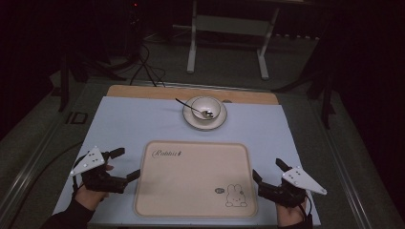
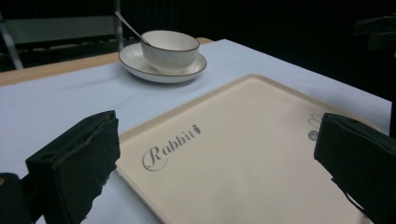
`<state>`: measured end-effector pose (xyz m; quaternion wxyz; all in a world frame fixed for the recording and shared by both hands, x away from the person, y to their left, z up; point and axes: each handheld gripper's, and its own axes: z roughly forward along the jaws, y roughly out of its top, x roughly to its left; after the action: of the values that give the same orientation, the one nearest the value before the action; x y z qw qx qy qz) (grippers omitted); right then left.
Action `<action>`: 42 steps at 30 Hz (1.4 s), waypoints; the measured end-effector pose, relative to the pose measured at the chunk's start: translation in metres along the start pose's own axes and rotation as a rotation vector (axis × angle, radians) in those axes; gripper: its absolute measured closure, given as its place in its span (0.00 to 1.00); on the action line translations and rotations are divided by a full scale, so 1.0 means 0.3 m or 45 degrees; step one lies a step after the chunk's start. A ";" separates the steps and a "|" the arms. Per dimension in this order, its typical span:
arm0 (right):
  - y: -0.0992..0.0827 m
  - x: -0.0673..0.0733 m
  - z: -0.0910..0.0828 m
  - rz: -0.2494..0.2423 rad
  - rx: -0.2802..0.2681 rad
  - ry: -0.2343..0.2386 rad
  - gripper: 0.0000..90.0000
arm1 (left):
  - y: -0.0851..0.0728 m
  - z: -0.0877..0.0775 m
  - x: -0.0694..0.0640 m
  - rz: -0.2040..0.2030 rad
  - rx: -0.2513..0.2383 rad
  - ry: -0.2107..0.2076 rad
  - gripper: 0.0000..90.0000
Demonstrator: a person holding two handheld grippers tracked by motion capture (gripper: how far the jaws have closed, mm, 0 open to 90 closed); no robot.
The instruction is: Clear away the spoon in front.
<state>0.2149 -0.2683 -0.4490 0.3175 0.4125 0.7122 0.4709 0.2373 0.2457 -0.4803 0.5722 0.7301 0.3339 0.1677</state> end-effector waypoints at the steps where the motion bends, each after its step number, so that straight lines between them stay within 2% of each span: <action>1: 0.000 0.000 -0.001 0.003 -0.004 0.011 0.14 | 0.000 0.000 0.000 0.000 0.000 0.000 0.01; 5: 0.000 -0.002 -0.006 0.007 -0.021 0.032 0.13 | 0.000 0.005 -0.001 0.014 0.014 -0.010 0.01; 7: -0.002 -0.008 -0.010 0.008 -0.043 0.037 0.13 | 0.004 0.010 0.000 -0.009 0.009 -0.035 0.01; 8: -0.004 -0.010 -0.008 0.013 -0.036 0.036 0.13 | 0.007 0.015 -0.002 -0.008 0.014 -0.058 0.01; 10: -0.005 -0.011 -0.007 0.012 -0.033 0.037 0.13 | 0.008 0.019 -0.005 -0.003 0.025 -0.071 0.01; 12: -0.007 -0.009 -0.009 0.008 -0.025 0.036 0.13 | 0.011 0.034 -0.015 0.023 0.059 -0.118 0.01; 14: -0.006 -0.007 -0.013 0.006 -0.030 0.039 0.13 | 0.013 0.040 -0.021 0.027 0.075 -0.130 0.01; 16: -0.006 -0.005 -0.015 0.009 -0.038 0.049 0.13 | 0.024 0.056 -0.043 0.053 0.100 -0.181 0.01; 17: -0.006 -0.005 -0.015 0.009 -0.038 0.049 0.13 | 0.024 0.056 -0.043 0.053 0.100 -0.181 0.01; 18: -0.006 0.000 -0.019 0.002 -0.035 0.053 0.13 | 0.038 0.064 -0.060 0.064 0.096 -0.232 0.01; 22: -0.002 0.006 -0.024 -0.004 -0.045 0.062 0.13 | 0.069 0.077 -0.089 0.092 0.104 -0.273 0.01; 25: -0.003 0.011 -0.017 -0.003 -0.033 0.063 0.13 | 0.102 0.086 -0.115 0.141 0.115 -0.298 0.01; 27: -0.005 0.012 -0.013 -0.001 -0.030 0.065 0.13 | 0.123 0.094 -0.123 0.144 0.107 -0.322 0.01; 33: 0.000 0.028 -0.021 -0.016 -0.060 0.084 0.13 | 0.173 0.121 -0.134 0.171 0.084 -0.337 0.01; 37: 0.000 0.029 -0.020 -0.014 -0.060 0.090 0.13 | 0.206 0.130 -0.146 0.228 0.075 -0.316 0.03; 42: 0.001 0.030 -0.024 -0.016 -0.073 0.092 0.13 | 0.252 0.149 -0.141 0.217 0.060 -0.317 0.04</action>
<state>0.2049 -0.2633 -0.4467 0.3063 0.3815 0.7119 0.5038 0.2572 0.1754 -0.4159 0.5755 0.7842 0.2009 0.1160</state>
